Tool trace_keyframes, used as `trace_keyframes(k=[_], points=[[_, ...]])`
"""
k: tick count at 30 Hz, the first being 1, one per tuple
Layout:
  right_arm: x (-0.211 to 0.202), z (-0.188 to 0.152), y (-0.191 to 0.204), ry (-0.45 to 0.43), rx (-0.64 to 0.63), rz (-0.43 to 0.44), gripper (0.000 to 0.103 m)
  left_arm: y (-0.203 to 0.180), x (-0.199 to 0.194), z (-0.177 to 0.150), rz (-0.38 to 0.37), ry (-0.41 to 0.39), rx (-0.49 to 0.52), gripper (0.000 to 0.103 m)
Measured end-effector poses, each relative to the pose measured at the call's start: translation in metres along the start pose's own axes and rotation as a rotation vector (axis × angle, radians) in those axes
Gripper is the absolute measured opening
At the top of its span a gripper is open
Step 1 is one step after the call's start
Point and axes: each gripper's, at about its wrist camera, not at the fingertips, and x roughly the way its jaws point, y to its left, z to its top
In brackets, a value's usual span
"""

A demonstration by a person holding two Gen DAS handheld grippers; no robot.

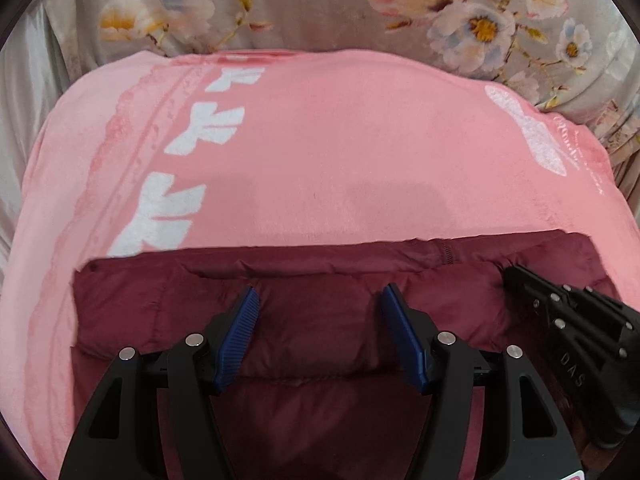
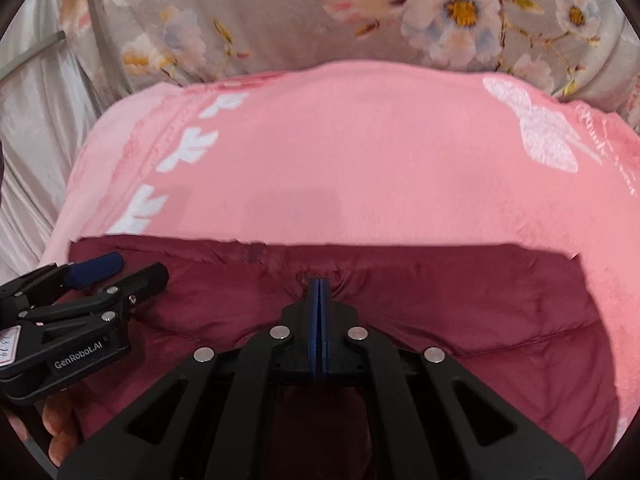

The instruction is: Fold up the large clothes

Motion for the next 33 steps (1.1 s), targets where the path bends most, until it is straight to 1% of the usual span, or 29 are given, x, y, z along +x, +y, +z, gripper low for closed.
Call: trace_keyframes(k=[4, 8, 12, 19, 26, 28, 30, 31, 32, 33], points=[[0.013, -0.006, -0.010, 0.009, 0.054, 0.037, 0.000, -0.003, 0.014, -0.008, 0.017, -0.026, 0.009, 0.066], [0.019, -0.009, -0.012, 0.003, 0.062, 0.046, 0.000, -0.003, 0.021, -0.010, 0.017, -0.050, 0.001, 0.070], [0.019, -0.013, -0.011, -0.018, 0.058, 0.039, 0.000, -0.007, 0.024, -0.014, 0.039, -0.079, 0.009, 0.072], [0.022, -0.014, -0.014, -0.024, 0.075, 0.055, 0.000, -0.011, 0.029, -0.015, 0.074, -0.078, 0.035, 0.073], [0.022, -0.014, -0.016, -0.028, 0.092, 0.069, 0.000, -0.013, 0.030, -0.016, 0.090, -0.074, 0.042, 0.075], [0.015, -0.014, -0.024, -0.054, 0.124, 0.082, 0.000, -0.011, 0.029, -0.015, 0.078, -0.072, 0.034, 0.076], [-0.004, -0.015, -0.037, -0.111, 0.170, 0.044, 0.000, -0.001, 0.021, -0.014, 0.057, -0.070, 0.005, 0.076], [-0.019, -0.017, -0.047, -0.144, 0.198, 0.017, 0.000, 0.010, 0.009, -0.016, 0.055, -0.070, -0.030, 0.076], [-0.031, -0.020, -0.055, -0.165, 0.219, 0.001, 0.003, 0.016, 0.001, -0.018, 0.047, -0.070, -0.051, 0.075], [-0.045, -0.025, -0.063, -0.175, 0.237, -0.009, 0.003, 0.029, -0.015, -0.022, 0.022, -0.076, -0.102, 0.073]])
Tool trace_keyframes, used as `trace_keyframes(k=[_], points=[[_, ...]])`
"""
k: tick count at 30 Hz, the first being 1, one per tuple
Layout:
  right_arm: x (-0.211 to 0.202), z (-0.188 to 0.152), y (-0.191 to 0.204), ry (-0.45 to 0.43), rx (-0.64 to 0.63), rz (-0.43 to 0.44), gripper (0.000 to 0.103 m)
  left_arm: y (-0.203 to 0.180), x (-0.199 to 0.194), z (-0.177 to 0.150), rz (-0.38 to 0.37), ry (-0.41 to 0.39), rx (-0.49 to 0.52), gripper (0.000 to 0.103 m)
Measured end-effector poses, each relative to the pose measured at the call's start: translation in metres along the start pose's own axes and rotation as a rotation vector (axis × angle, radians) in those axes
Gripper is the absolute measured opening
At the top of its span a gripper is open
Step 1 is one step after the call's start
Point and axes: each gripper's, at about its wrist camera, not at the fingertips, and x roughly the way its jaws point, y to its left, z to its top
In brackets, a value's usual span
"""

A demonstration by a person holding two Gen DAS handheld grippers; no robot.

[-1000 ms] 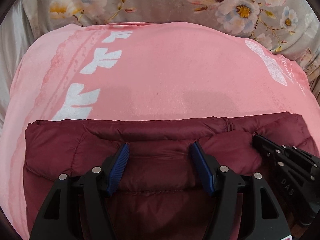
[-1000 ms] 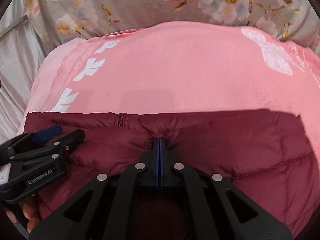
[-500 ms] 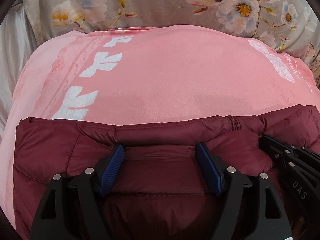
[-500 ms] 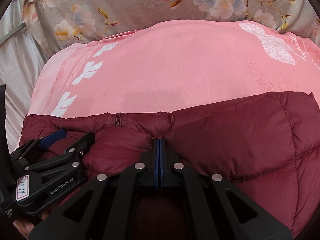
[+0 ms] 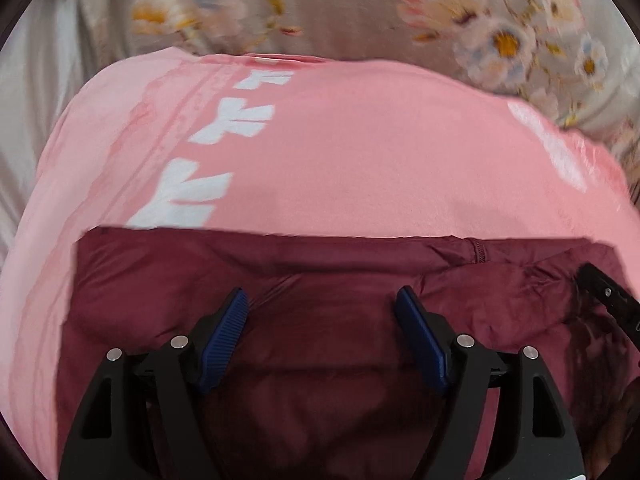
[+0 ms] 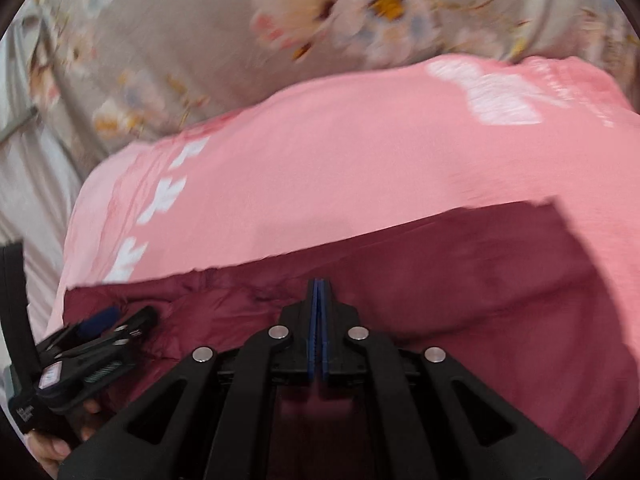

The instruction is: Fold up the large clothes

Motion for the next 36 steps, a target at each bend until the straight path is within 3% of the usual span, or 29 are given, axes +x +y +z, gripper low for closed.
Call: trace_keyframes(k=[3, 7, 16, 23, 36], points=[[-0.023, -0.009, -0.006, 0.008, -0.003, 0.017, 0.003, 0.017, -0.030, -0.010, -0.055, -0.001, -0.083, 0.073], [-0.035, -0.032, 0.020, 0.019, -0.091, 0.046, 0.003, 0.004, -0.047, -0.031, -0.069, 0.006, -0.080, 0.073], [-0.024, -0.078, 0.058, 0.042, -0.256, -0.018, 0.003, -0.021, -0.037, -0.069, 0.025, -0.011, -0.004, 0.076], [-0.017, -0.080, 0.053, 0.067, -0.239, -0.021, 0.002, -0.029, -0.027, -0.076, 0.089, -0.041, 0.038, 0.082], [-0.015, -0.083, 0.057, 0.070, -0.263, -0.049, 0.002, -0.036, -0.021, -0.079, 0.133, -0.044, 0.064, 0.086]])
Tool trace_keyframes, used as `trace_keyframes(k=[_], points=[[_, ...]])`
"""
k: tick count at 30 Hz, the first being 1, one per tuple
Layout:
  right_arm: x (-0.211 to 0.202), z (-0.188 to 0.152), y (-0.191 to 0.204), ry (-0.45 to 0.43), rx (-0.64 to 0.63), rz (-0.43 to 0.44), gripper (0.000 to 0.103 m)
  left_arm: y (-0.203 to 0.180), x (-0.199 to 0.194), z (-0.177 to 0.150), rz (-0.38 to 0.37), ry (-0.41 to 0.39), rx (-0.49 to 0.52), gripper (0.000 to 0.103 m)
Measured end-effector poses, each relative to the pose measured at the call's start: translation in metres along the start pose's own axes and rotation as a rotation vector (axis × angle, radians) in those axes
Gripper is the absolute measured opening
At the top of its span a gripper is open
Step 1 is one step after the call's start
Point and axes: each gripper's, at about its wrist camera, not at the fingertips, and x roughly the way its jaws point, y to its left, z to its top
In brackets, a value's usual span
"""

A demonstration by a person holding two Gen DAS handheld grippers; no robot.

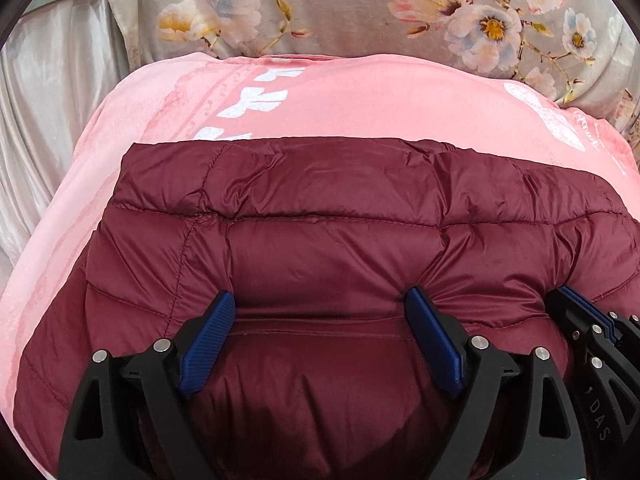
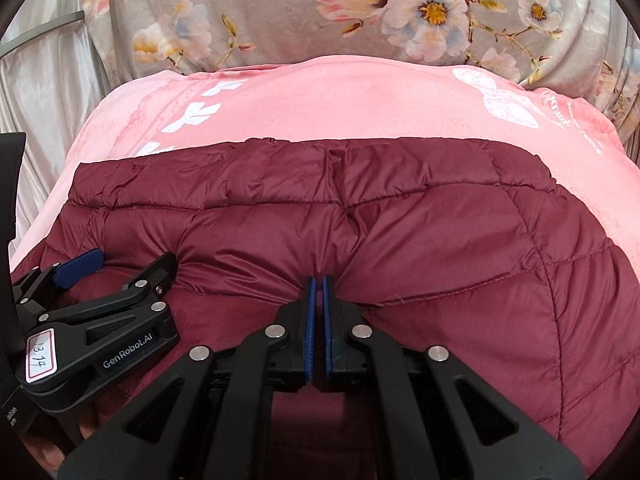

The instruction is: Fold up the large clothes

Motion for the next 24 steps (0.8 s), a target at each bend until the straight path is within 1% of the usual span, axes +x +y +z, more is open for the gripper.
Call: trace_keyframes(k=[11, 16, 18, 19, 20, 21, 22, 24], points=[[0.002, -0.002, -0.001, -0.005, 0.007, 0.005, 0.002, -0.001, 0.001, -0.001, 0.003, 0.002, 0.000, 0.087], [0.003, -0.002, -0.003, -0.004, 0.015, 0.015, 0.002, 0.001, 0.002, -0.001, -0.009, 0.001, -0.013, 0.087], [0.001, -0.001, -0.002, -0.007, 0.012, 0.002, 0.002, 0.006, -0.001, -0.001, -0.033, -0.001, -0.033, 0.087], [-0.003, -0.001, 0.000, -0.006, 0.013, -0.025, 0.003, 0.010, -0.004, -0.001, -0.043, 0.000, -0.043, 0.087], [-0.012, -0.002, 0.003, -0.001, 0.014, -0.037, 0.006, 0.016, -0.009, -0.002, -0.050, 0.007, -0.060, 0.087], [-0.023, -0.004, 0.006, -0.010, 0.016, -0.016, 0.013, 0.028, -0.020, -0.004, -0.064, 0.015, -0.091, 0.087], [-0.033, -0.005, 0.008, -0.021, 0.016, 0.006, 0.015, 0.040, -0.031, -0.006, -0.084, 0.013, -0.128, 0.087], [-0.052, -0.011, 0.015, -0.032, 0.013, 0.039, 0.016, 0.062, -0.051, -0.011, -0.113, 0.002, -0.196, 0.087]])
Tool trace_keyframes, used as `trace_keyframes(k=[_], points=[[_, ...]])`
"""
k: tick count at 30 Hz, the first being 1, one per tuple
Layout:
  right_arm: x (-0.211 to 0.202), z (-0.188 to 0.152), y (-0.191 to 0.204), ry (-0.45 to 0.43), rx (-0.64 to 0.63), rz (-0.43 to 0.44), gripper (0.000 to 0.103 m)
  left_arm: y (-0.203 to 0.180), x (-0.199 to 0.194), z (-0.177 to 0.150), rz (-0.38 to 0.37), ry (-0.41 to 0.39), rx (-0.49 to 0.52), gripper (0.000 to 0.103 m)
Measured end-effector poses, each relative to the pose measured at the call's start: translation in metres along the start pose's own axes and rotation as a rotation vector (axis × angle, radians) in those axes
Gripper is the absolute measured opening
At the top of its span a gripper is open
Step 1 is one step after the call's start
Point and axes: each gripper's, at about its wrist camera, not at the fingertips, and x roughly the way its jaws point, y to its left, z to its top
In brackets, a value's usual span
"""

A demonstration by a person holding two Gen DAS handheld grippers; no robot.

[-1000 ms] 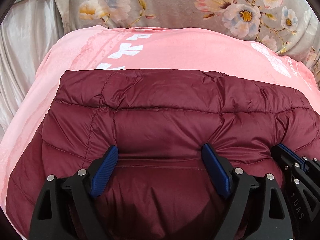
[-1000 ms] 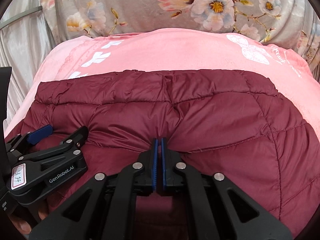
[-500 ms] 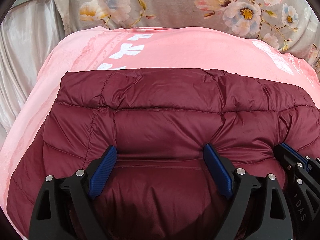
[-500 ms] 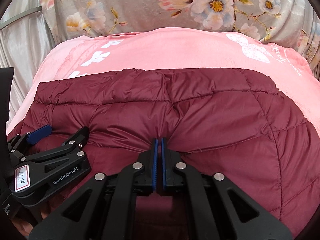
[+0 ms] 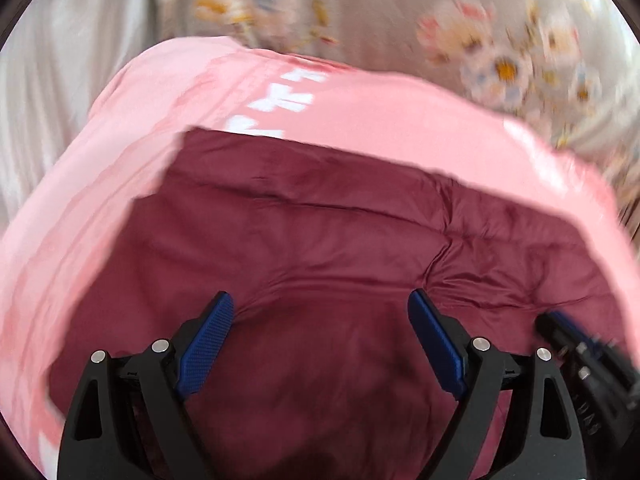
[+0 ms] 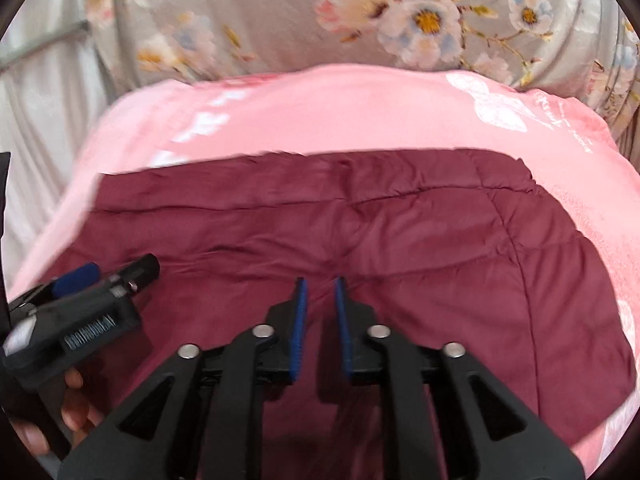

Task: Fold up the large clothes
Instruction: 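Fold the held edge over the jacket and open both grippers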

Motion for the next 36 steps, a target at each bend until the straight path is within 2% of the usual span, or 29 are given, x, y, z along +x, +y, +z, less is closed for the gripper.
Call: trace_keyframes(k=[3, 6, 12, 17, 23, 24, 26, 27, 28, 31, 33, 36], points=[[-0.019, -0.010, 0.012, -0.009, 0.005, 0.048, 0.016, 0.040, -0.038, 0.000, 0.019, -0.016, -0.094, 0.087], [-0.025, -0.022, 0.021, 0.008, 0.019, 0.086, 0.016, 0.085, -0.061, -0.004, 0.073, -0.013, -0.198, 0.087], [-0.014, -0.044, 0.034, 0.041, -0.001, 0.079, 0.017, 0.144, -0.058, -0.026, 0.013, 0.080, -0.379, 0.087], [-0.006, -0.050, 0.033, 0.042, -0.012, 0.074, 0.017, 0.144, -0.037, -0.039, -0.100, 0.160, -0.436, 0.087], [0.001, -0.053, 0.030, 0.040, -0.008, 0.081, 0.016, 0.120, -0.028, -0.039, -0.146, 0.155, -0.407, 0.086], [0.002, -0.053, 0.030, 0.040, -0.007, 0.082, 0.016, 0.115, -0.028, -0.037, -0.153, 0.154, -0.404, 0.083], [0.002, -0.054, 0.028, 0.041, 0.000, 0.089, 0.016, 0.105, -0.028, -0.034, -0.174, 0.154, -0.383, 0.064], [0.002, -0.054, 0.027, 0.041, 0.003, 0.092, 0.016, 0.098, -0.030, -0.031, -0.175, 0.151, -0.358, 0.051], [0.000, -0.054, 0.026, 0.037, 0.010, 0.097, 0.016, 0.093, -0.034, -0.029, -0.164, 0.143, -0.337, 0.043], [-0.014, -0.056, 0.021, 0.018, 0.026, 0.106, 0.017, 0.075, -0.055, -0.015, -0.141, 0.072, -0.243, 0.022], [-0.023, -0.060, 0.017, 0.010, 0.033, 0.114, 0.018, 0.069, -0.069, -0.006, -0.154, 0.035, -0.211, 0.016], [-0.028, -0.069, 0.011, 0.031, 0.051, 0.133, 0.019, 0.051, -0.092, 0.009, -0.208, -0.017, -0.163, 0.013]])
